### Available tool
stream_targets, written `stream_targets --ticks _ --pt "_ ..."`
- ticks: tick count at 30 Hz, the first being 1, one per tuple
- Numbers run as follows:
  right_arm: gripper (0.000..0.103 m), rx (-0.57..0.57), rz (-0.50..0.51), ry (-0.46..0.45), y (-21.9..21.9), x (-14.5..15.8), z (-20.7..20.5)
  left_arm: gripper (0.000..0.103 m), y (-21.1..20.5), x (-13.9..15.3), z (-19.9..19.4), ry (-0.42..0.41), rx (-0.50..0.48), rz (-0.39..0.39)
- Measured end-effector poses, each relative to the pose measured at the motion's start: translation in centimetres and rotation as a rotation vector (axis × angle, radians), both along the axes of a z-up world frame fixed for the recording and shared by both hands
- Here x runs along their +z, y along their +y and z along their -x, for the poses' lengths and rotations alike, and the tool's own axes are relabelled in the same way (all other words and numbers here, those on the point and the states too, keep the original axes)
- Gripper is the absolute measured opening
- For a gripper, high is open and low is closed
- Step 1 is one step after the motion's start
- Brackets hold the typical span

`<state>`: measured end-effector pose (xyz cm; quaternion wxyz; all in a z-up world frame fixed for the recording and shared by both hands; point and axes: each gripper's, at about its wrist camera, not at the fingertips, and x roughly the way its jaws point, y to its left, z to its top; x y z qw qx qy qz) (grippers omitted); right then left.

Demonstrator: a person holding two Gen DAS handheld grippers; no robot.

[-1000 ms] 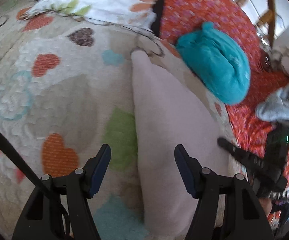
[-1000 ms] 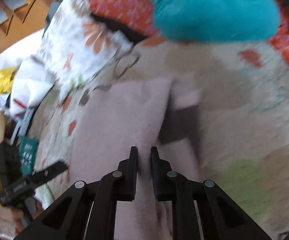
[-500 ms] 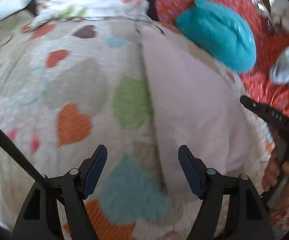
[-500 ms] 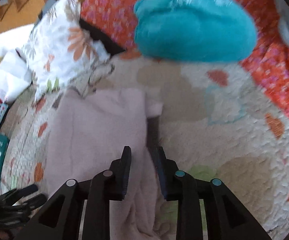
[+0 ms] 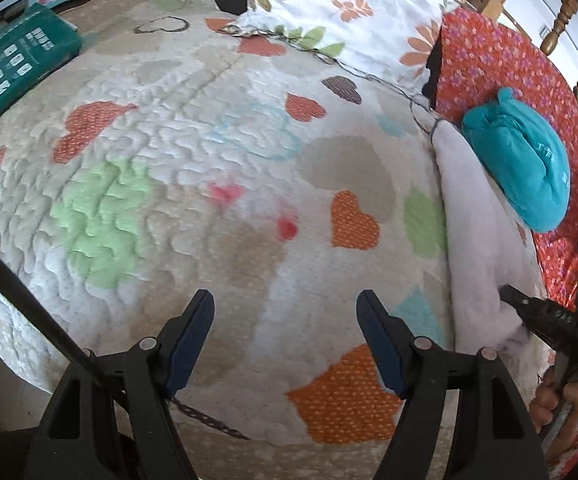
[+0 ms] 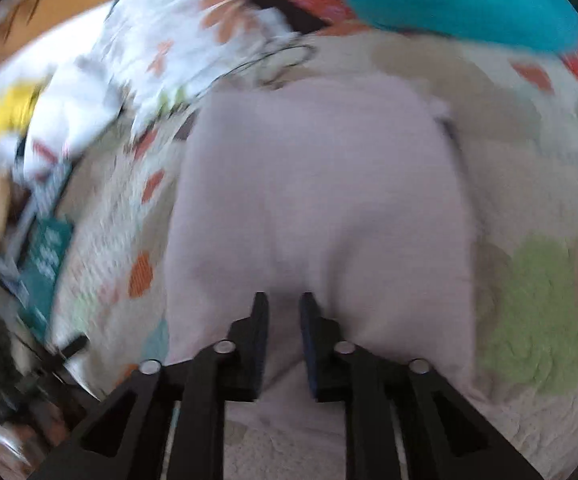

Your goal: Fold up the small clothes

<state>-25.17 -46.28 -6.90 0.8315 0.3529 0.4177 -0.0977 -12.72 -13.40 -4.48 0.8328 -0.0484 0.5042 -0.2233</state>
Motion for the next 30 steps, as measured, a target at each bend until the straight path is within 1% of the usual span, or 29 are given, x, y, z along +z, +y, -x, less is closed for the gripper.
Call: stream_targets --ticks 1,2,3,5,6,7,8,10,12,14,15,16,18,21,24,26,28,30 --pt "0.010 -0.017 -0.010 -0.006 -0.4 0.1 0.4 0.073 0.1 0.0 -0.1 0.004 0.005 0.004" --pt "0.012 -0.035 0.003 -0.005 -0.7 0.5 1.0 0.073 0.2 -0.1 -0.2 0.012 0.011 0.013" --pt "0.013 -0.054 0.041 0.015 -0.6 0.9 1.5 0.073 0.3 -0.1 -0.2 0.019 0.014 0.021" --pt "0.015 -0.062 0.081 0.012 -0.7 2.0 2.4 0.073 0.2 -0.4 -0.3 0.037 0.015 0.036" --pt "0.019 -0.075 0.101 0.010 -0.9 2.6 2.7 0.073 0.1 -0.5 -0.2 0.043 0.014 0.042" --pt "0.028 -0.083 0.117 0.010 -1.1 3.0 2.8 0.073 -0.1 -0.6 -0.1 0.049 0.011 0.046" --pt "0.032 -0.091 0.141 0.008 -1.4 3.4 3.0 0.073 -0.5 -0.7 -0.2 0.055 0.006 0.050" --pt "0.042 -0.115 0.179 0.020 -2.2 3.8 2.9 0.073 -1.3 -0.8 -0.1 0.060 -0.009 0.051" --pt "0.045 -0.155 0.203 0.041 -3.1 3.8 2.8 0.073 -2.3 -0.7 0.0 0.059 -0.030 0.049" --pt "0.045 -0.193 0.184 0.028 -4.6 3.9 2.4 0.073 -3.6 -0.6 0.1 0.062 -0.058 0.061" --pt "0.047 -0.209 0.173 0.019 -5.1 4.1 2.2 0.073 -4.2 -0.5 0.0 0.066 -0.069 0.067" --pt "0.052 -0.227 0.158 0.004 -5.9 4.1 1.8 0.073 -4.7 -0.5 -0.4 0.077 -0.082 0.080" --pt "0.059 -0.244 0.124 -0.035 -7.3 4.2 1.0 0.073 -6.2 -0.5 -1.6 0.108 -0.123 0.118" --pt "0.061 -0.267 0.088 -0.078 -8.6 3.7 0.4 0.074 -8.4 -0.5 -3.2 0.132 -0.155 0.136" --pt "0.061 -0.244 0.105 -0.045 -8.8 3.1 0.5 0.075 -11.1 -0.9 -3.8 0.183 -0.202 0.179" --pt "0.064 -0.221 0.126 -0.024 -9.0 2.9 0.6 0.075 -13.1 -1.1 -3.8 0.198 -0.248 0.189" --pt "0.065 -0.224 0.119 -0.017 -9.5 2.4 0.9 0.075 -15.3 -0.9 -3.1 0.183 -0.302 0.178" --pt "0.066 -0.225 0.064 -0.035 -10.2 1.8 1.1 0.079 -17.5 -0.8 -2.4 0.162 -0.358 0.173"
